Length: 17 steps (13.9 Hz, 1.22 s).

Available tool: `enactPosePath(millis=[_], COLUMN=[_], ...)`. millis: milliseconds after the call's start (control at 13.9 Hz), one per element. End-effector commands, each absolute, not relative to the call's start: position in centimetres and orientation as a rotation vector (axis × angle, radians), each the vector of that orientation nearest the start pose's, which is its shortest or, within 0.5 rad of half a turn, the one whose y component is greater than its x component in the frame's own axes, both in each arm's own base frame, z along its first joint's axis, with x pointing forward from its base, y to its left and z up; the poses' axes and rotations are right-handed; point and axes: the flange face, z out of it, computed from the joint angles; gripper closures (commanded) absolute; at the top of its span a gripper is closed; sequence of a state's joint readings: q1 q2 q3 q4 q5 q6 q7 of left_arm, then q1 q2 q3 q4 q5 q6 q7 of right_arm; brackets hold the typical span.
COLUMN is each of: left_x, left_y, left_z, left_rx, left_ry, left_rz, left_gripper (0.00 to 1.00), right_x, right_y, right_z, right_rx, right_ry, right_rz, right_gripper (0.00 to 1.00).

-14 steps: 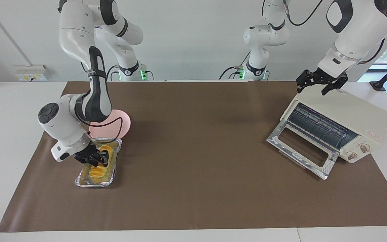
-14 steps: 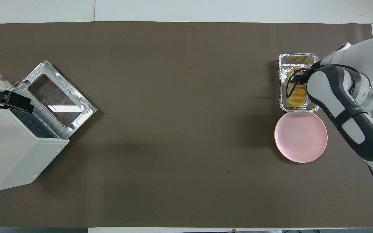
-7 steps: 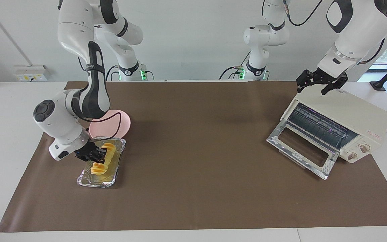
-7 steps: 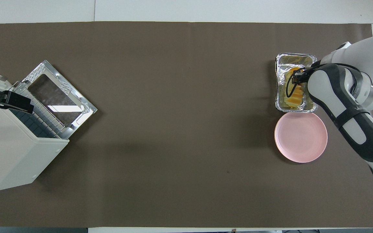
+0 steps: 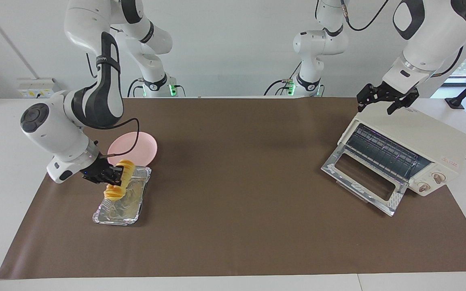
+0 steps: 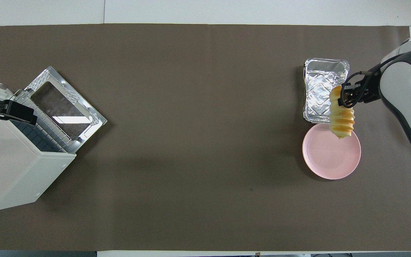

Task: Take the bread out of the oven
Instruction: 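Lift the bread slices onto the pink plate with the right gripper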

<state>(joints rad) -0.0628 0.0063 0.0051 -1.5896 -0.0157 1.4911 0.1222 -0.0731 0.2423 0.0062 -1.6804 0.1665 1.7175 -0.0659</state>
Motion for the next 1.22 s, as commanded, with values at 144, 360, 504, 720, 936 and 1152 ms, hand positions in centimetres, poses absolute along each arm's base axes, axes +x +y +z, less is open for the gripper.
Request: enactPosePath(millis=[144, 360, 504, 720, 936, 1152], left_x=[53.9, 53.9, 53.9, 53.9, 53.9, 53.9], left_y=[-3.1, -3.1, -3.1, -3.1, -3.1, -3.1], left_z=[60.8, 60.7, 60.8, 60.8, 60.7, 60.8], left_rx=[-3.137, -3.137, -3.137, -3.137, -3.137, -3.137], left_ry=[0.302, 0.302, 0.302, 0.302, 0.302, 0.302], left_rz=[0.142, 0.144, 0.142, 0.142, 0.144, 0.142], left_gripper=[0.00, 0.00, 0.00, 0.00, 0.00, 0.00], right_x=[53.2, 50.5, 49.4, 49.4, 50.1, 51.0], right_y=[-2.0, -1.9, -2.1, -2.8, -3.4, -4.5], right_z=[40.9, 37.9, 36.2, 35.2, 34.1, 33.3], right_rx=[-2.943, -2.956, -2.965, -2.970, -2.978, -2.994], right_ry=[0.102, 0.094, 0.037, 0.002, -0.032, -0.040], right_rz=[0.388, 0.349, 0.303, 0.261, 0.209, 0.125], right_gripper=[1.00, 1.00, 1.00, 1.00, 1.00, 1.00])
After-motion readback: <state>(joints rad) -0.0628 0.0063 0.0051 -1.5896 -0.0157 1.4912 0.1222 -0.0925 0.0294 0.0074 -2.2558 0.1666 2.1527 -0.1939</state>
